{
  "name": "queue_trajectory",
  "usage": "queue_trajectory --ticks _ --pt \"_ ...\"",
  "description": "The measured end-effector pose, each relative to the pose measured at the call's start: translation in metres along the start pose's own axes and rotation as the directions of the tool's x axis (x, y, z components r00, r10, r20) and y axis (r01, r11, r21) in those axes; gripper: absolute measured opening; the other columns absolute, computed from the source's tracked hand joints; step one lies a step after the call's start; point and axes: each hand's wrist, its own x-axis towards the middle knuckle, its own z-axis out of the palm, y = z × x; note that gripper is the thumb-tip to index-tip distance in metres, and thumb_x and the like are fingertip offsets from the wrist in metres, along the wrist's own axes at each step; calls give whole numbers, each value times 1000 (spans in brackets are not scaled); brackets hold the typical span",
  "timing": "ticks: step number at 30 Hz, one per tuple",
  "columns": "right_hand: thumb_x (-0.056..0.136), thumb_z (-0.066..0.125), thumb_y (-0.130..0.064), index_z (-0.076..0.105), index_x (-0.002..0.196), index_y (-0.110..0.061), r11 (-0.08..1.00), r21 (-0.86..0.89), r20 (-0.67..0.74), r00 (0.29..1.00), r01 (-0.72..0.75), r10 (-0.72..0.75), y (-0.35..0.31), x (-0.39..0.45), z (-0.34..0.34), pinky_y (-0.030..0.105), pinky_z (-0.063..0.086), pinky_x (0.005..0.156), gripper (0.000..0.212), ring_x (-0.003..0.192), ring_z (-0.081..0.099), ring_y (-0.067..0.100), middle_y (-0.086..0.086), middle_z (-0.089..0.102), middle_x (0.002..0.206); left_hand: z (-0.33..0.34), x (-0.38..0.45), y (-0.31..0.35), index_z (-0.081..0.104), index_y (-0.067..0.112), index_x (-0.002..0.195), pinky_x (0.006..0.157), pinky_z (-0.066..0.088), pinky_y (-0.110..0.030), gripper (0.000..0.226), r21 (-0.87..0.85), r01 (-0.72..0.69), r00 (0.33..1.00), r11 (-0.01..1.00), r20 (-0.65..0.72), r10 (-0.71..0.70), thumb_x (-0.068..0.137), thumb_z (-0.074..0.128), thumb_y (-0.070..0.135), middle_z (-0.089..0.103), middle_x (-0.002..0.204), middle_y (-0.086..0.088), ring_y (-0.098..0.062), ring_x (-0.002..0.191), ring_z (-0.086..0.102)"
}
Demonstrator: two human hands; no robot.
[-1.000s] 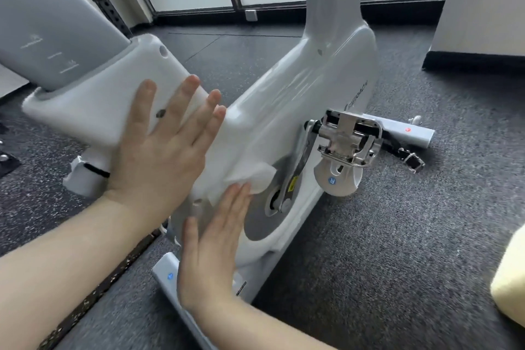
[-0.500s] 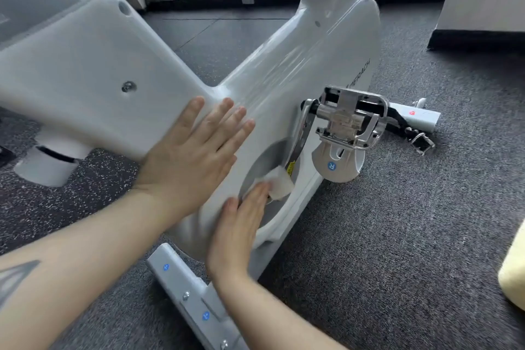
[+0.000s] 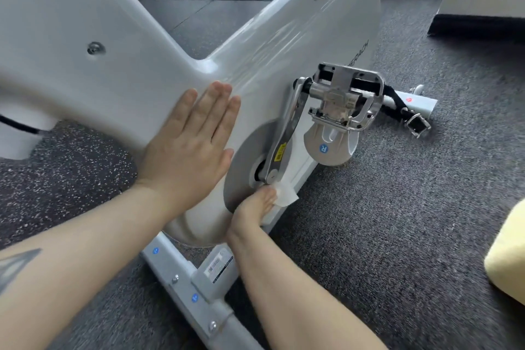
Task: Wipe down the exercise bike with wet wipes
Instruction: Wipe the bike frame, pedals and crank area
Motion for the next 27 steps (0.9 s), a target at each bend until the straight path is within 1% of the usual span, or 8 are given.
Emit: queue_trajectory --ticks 3,6,8,12,15,19,21,27 --pt "81 22 -57 14 152 -6 992 -118 62 998 32 -25 7 -16 -3 42 15 120 87 147 14 31 16 12 159 4 -1 0 19 -2 151 119 3 -47 63 -3 -18 999 1000 -28 18 98 28 31 22 158 -21 -35 146 24" --pt "103 39 -32 13 152 -2 903 341 -8 960 -262 281 21 -49 -1 32 12 115 63 146 18 27 14 14 159 10 -4 6 26 3 151 118 13 -50 58 26 -73 995 997 -67 75 98 34 24 26 158 -15 -38 143 29" --pt "100 40 -43 15 152 -4 754 512 151 907 -411 392 22 -61 -2 36 17 115 69 143 25 30 16 18 158 12 -6 7 30 5 150 117 17 -49 57 26 -81 993 996 -87 83 97 39 23 28 157 -14 -39 142 30" --pt "70 46 -71 36 140 -15 665 532 41 801 -524 598 39 -39 31 41 37 103 90 123 47 32 11 47 138 13 -6 6 32 5 149 116 19 -48 56 4 -81 991 997 -105 81 96 40 21 30 156 -14 -38 142 31" --pt "97 48 -21 47 114 -12 771 525 12 909 -360 416 -6 -45 8 25 37 76 19 86 51 21 8 55 99 15 -7 8 32 6 149 116 20 -47 56 5 -69 992 998 -106 69 96 39 22 30 157 -13 -38 142 31" --pt "101 37 -10 51 110 -1 934 350 -38 995 -77 96 -34 -42 -8 23 32 65 19 89 47 20 9 54 101 15 -8 8 30 5 150 117 22 -47 58 -5 -62 992 998 -111 61 95 39 23 28 157 -13 -37 143 29" --pt "97 45 -7 48 97 -5 956 279 -12 995 -88 95 -41 -44 -8 20 35 59 4 79 47 19 6 53 87 15 -8 9 30 6 150 117 22 -47 59 -4 -57 993 998 -100 56 95 40 23 28 157 -13 -37 143 28" --pt "90 56 -11 42 67 -6 995 -58 -95 992 -86 80 3 -43 -38 21 30 50 27 63 40 23 8 46 67 15 -7 8 34 6 149 116 23 -47 58 -5 -56 992 998 -117 55 94 42 21 32 156 -13 -37 142 32"
